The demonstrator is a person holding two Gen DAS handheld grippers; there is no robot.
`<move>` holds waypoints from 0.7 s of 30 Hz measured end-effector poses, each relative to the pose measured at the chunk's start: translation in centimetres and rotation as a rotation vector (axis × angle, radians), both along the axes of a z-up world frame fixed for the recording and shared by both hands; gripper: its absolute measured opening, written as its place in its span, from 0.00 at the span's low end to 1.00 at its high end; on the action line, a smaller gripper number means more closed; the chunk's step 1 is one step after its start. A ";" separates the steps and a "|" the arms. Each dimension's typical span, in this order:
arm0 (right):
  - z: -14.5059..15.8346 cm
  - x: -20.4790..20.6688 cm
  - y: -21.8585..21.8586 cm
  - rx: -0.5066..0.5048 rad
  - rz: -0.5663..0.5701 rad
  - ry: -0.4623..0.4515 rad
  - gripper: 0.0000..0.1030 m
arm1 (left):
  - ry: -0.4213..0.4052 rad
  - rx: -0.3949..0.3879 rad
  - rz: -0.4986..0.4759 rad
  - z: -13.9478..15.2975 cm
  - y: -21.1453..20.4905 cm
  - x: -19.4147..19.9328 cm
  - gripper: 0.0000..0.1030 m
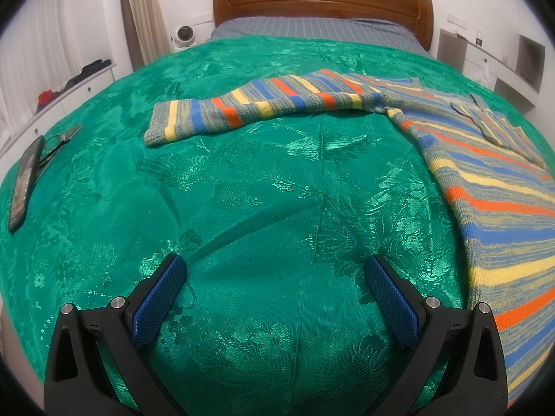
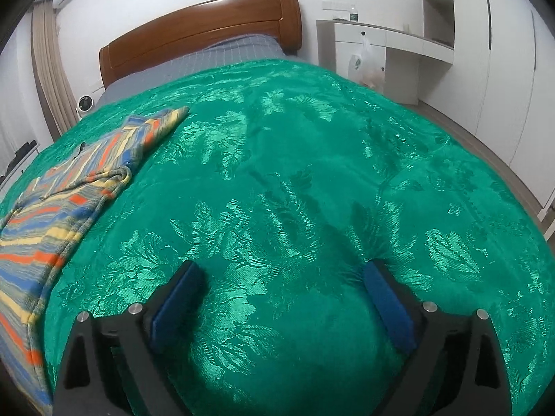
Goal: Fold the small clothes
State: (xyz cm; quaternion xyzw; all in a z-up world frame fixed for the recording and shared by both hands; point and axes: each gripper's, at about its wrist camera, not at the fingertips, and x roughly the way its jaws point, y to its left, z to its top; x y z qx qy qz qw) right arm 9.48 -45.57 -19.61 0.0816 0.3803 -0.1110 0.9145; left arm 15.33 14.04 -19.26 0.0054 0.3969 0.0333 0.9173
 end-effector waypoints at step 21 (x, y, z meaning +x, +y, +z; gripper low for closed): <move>-0.1 0.2 0.4 -0.015 0.005 0.019 0.95 | -0.001 0.002 0.001 0.0 0.0 0.0 1.00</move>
